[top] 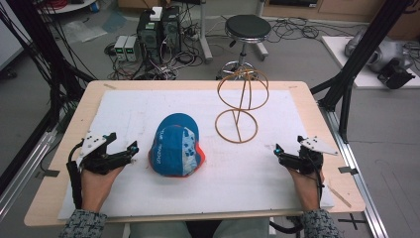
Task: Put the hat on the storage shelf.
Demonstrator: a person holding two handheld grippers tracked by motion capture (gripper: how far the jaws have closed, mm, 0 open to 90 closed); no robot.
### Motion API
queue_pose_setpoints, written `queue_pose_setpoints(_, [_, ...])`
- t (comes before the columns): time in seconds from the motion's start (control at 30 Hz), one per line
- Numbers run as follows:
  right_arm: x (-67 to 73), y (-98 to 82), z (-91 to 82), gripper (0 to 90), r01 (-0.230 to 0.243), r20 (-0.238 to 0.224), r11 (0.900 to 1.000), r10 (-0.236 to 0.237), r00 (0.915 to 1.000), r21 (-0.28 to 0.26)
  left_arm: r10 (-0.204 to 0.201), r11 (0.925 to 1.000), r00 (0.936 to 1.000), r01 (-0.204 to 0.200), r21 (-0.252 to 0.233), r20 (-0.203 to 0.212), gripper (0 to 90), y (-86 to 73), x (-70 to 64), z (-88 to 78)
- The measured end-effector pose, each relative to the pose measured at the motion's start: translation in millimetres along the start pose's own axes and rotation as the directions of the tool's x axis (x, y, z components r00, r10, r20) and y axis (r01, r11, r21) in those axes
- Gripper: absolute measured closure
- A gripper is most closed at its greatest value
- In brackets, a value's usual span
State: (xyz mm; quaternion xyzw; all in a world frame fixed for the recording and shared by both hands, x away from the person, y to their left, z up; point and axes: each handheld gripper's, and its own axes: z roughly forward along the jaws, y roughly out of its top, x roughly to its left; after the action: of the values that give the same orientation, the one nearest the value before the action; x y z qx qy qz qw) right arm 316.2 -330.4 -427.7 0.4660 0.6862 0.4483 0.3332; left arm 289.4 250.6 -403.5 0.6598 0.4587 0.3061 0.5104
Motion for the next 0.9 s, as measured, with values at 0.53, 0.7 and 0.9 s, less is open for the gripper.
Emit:
queue_pose_setpoints(0.53, [0.0, -1.0, -0.4, 10.8, 0.011, -0.003, 1.000, -0.011, 0.9999, 0.009, 0.033, 0.9987, 0.9978, -0.030, -0.041, 0.058, 17.1, 13.9, -23.1, -0.2])
queue_pose_setpoints(0.7, [-2.8, -2.9, -4.7, 10.8, 0.008, 0.009, 1.000, -0.008, 0.9999, 0.005, 0.059, 0.9973, 0.9923, -0.054, -0.050, 0.109, 17.1, 19.5, -40.9, 8.0])
queue_pose_setpoints(0.9, [-3.8, -4.8, -8.5, 10.8, 0.003, 0.012, 1.000, -0.003, 0.9999, 0.010, 0.099, 0.9948, 0.9812, -0.094, -0.039, 0.165, 18.2, 19.0, -62.3, 16.8])
